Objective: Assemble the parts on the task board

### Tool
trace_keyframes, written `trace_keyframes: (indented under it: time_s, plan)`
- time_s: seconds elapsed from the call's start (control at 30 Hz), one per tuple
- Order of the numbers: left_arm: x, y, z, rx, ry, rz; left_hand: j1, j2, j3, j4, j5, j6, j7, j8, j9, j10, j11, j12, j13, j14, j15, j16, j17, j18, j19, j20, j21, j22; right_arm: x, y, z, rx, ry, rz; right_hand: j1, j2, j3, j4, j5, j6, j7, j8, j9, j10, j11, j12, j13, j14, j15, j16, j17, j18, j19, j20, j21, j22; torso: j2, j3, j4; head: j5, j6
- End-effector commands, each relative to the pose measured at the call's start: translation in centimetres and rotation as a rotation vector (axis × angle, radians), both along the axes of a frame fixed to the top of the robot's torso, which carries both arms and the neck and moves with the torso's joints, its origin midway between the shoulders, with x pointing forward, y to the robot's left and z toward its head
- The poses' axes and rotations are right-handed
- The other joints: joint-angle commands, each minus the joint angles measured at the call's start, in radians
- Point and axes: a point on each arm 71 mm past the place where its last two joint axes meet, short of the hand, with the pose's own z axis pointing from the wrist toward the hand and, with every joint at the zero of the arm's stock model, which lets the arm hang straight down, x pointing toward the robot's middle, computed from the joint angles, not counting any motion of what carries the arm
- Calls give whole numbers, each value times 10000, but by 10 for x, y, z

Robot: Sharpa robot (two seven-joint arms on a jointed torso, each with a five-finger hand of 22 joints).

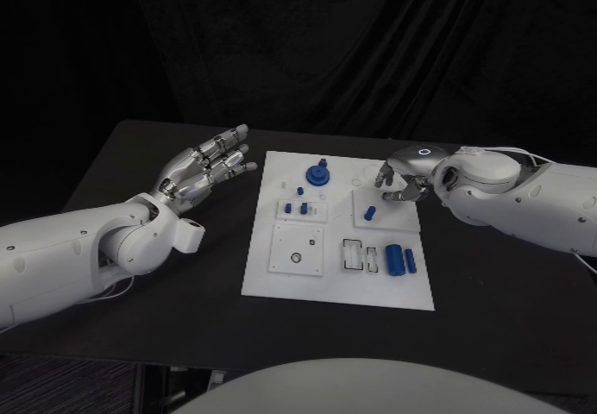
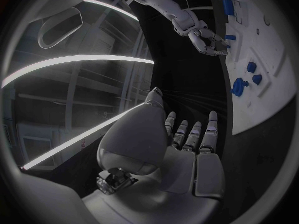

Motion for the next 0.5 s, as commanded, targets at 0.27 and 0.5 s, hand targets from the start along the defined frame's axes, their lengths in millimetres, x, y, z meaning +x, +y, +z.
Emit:
trace_keyframes:
  time_s: [0.27,0.5]
  plan:
    - [-4,-1,9,-885,-1134,-251,212,38,-54,-52,67,4,50,-14,3,43,119,113,25,203,39,121,31,165,209,36,111,133,-2,-2,-8,121,-107,117,-29,-15,340,-163,-49,536,98,228,295,720,-112,-46,72,-45,-89,-127,-134,-166,31,-90,-54,1212,9,-20,5,-22,0]
    - [-3,-1,8,-864,-1093,-257,242,48,-58,-70,67,41,65,-7,9,55,131,130,28,231,49,141,35,162,254,40,131,164,-2,-2,-11,200,-168,175,83,39,523,-365,-57,860,189,403,540,986,-169,-151,80,-9,-143,-81,-98,-173,65,-126,24,1232,14,-20,4,-2,0]
